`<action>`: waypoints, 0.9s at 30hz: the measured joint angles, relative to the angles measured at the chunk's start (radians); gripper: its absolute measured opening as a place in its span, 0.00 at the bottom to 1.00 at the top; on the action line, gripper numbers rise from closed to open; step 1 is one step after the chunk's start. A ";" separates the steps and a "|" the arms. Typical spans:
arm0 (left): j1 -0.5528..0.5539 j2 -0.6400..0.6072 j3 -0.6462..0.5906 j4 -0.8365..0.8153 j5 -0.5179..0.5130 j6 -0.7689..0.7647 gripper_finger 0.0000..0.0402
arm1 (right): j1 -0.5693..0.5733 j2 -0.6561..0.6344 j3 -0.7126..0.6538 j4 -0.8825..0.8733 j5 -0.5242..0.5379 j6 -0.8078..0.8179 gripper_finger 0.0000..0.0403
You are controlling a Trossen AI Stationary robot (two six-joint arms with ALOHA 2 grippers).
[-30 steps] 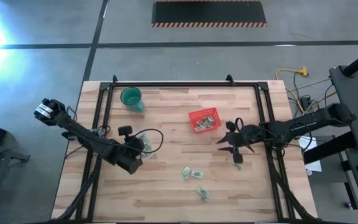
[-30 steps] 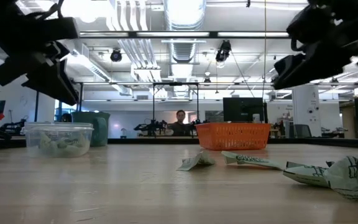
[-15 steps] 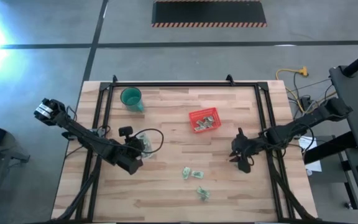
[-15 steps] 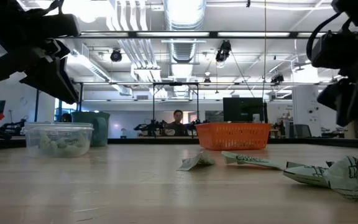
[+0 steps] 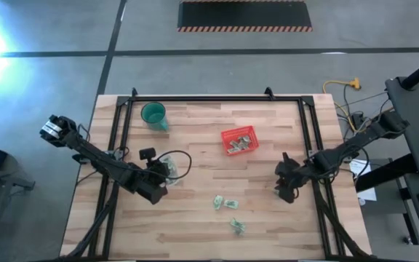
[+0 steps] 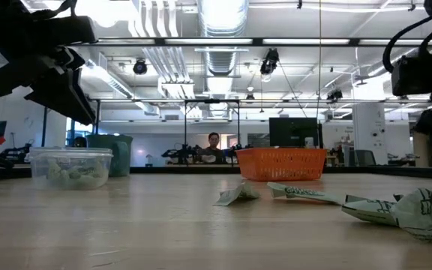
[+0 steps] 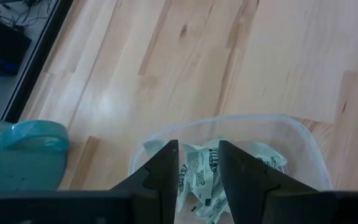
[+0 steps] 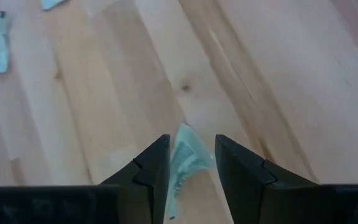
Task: Pick and place items into bin
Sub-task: Put the light green stevia packet into the orange bin
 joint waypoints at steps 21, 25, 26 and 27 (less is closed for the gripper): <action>0.000 0.000 0.000 0.003 0.000 0.001 0.24 | 0.000 0.106 -0.001 -0.015 -0.008 0.091 0.29; 0.000 0.000 0.000 0.003 -0.001 0.001 0.24 | 0.000 0.113 -0.001 0.003 -0.008 0.091 0.29; 0.000 0.000 0.000 0.003 -0.001 0.001 0.24 | 0.000 0.117 -0.001 0.008 -0.008 0.091 0.29; 0.000 0.000 0.000 0.003 -0.001 0.001 0.24 | 0.000 0.123 -0.001 0.010 -0.011 0.091 0.29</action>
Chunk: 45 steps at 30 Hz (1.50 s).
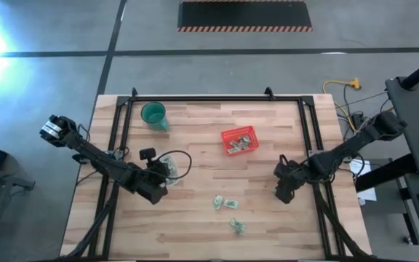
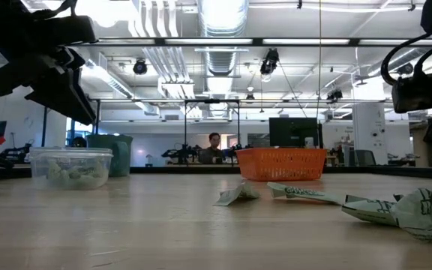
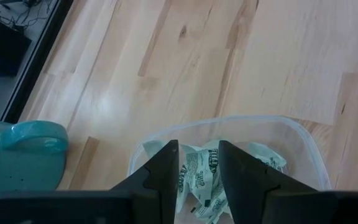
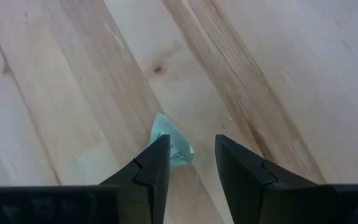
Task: Pick and place items into bin
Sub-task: Put the light green stevia packet into the orange bin
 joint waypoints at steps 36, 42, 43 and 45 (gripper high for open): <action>0.000 0.000 0.000 0.001 -0.008 0.000 0.24 | 0.019 0.049 0.066 0.010 0.002 -0.225 0.02; 0.000 0.000 0.000 0.001 -0.008 0.000 0.24 | 0.058 0.048 0.063 -0.006 0.000 -0.117 0.02; 0.000 0.000 0.000 0.001 -0.008 0.000 0.24 | 0.070 0.046 0.063 -0.005 0.000 -0.115 0.02; 0.000 0.000 0.000 0.001 -0.008 0.000 0.24 | 0.089 0.038 0.067 -0.005 0.001 -0.101 0.02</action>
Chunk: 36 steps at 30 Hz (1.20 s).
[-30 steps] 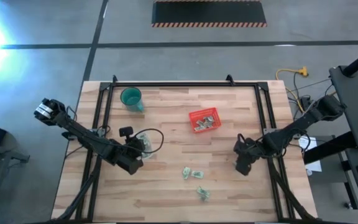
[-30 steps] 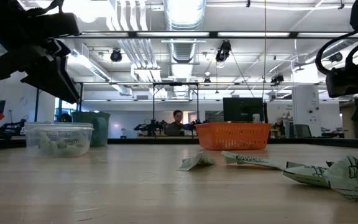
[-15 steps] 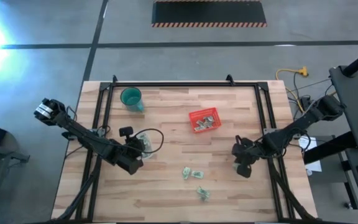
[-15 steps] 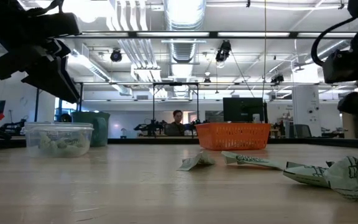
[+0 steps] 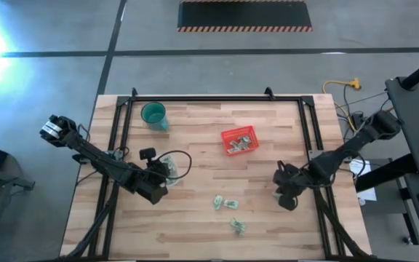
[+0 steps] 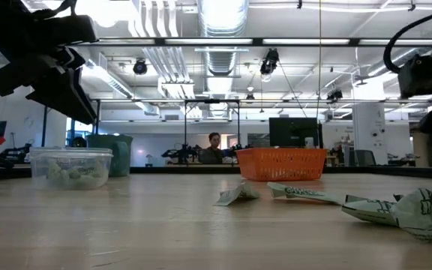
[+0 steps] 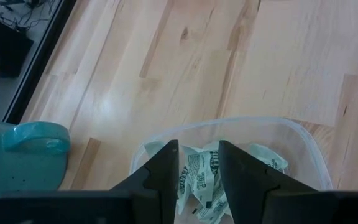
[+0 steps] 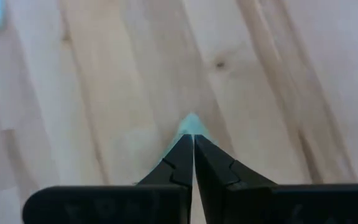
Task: Pick and place items into bin
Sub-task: Put the light green stevia packet into the orange bin
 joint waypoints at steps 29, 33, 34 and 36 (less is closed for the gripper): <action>0.000 0.000 0.000 0.026 -0.008 0.000 0.24 | 0.186 0.417 0.467 -0.431 -0.009 0.168 0.02; 0.000 0.000 0.000 0.026 -0.008 0.000 0.24 | 0.183 0.434 0.521 -0.460 0.042 0.100 0.02; 0.000 0.000 0.000 0.027 -0.008 0.000 0.24 | 0.183 0.436 0.534 -0.457 0.052 0.081 0.02; 0.000 0.000 0.000 0.027 -0.008 0.000 0.24 | 0.180 0.436 0.557 -0.456 0.059 0.052 0.03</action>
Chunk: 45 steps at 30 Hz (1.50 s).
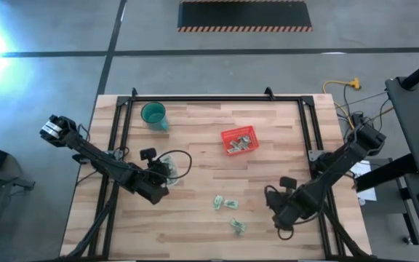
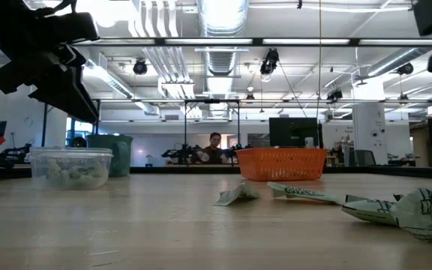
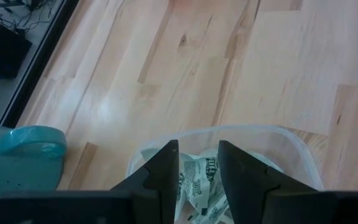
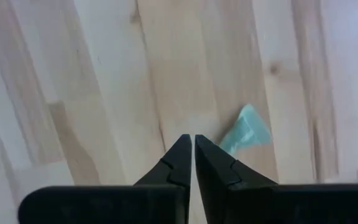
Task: Pick and place items into bin
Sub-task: Put the light green stevia packet into the orange bin
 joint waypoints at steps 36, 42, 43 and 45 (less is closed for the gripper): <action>0.000 0.000 -0.008 0.008 0.000 0.000 0.24 | -0.075 0.020 -0.200 0.090 -0.030 0.205 0.61; 0.000 0.000 -0.014 0.025 0.000 0.009 0.24 | -0.075 0.020 -0.222 0.099 -0.034 0.222 0.57; 0.000 0.000 -0.014 0.025 0.000 0.009 0.24 | -0.075 0.020 -0.224 0.100 -0.033 0.224 0.57; 0.000 0.000 -0.015 0.024 0.000 0.009 0.24 | -0.075 0.020 -0.228 0.102 -0.033 0.225 0.55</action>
